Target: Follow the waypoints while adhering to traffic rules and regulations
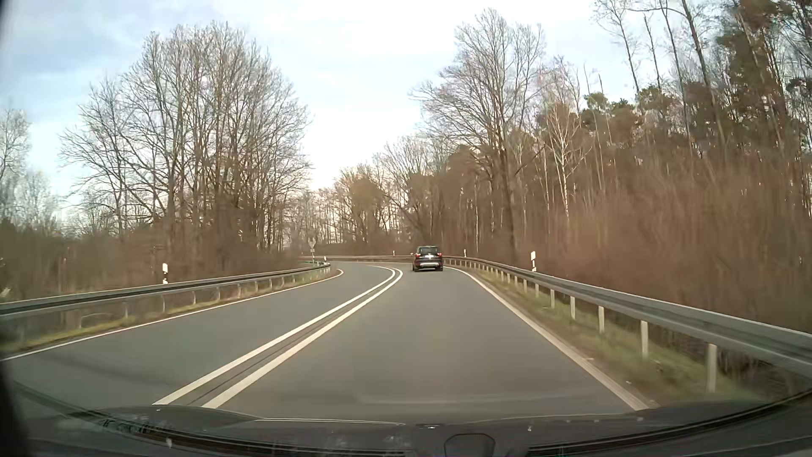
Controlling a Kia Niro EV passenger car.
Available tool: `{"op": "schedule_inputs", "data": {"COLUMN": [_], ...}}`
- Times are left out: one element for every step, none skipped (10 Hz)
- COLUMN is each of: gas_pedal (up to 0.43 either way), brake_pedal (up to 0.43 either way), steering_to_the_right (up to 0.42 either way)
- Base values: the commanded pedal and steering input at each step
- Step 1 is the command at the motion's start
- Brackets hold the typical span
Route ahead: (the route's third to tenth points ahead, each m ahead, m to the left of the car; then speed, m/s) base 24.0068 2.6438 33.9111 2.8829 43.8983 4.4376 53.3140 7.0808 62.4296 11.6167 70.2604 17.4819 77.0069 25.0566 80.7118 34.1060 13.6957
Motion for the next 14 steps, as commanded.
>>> {"op": "schedule_inputs", "data": {"gas_pedal": [0.319, 0.299, 0.248, 0.22, 0.209, 0.197, 0.197, 0.197, 0.197, 0.197, 0.197, 0.189, 0.189, 0.189], "brake_pedal": [0.0, 0.0, 0.0, 0.0, 0.0, 0.0, 0.0, 0.0, 0.0, 0.0, 0.0, 0.0, 0.0, 0.0], "steering_to_the_right": [0.006, 0.006, 0.005, 0.005, 0.005, 0.004, 0.003, 0.003, 0.002, 0.002, 0.001, -0.004, -0.009, -0.012]}}
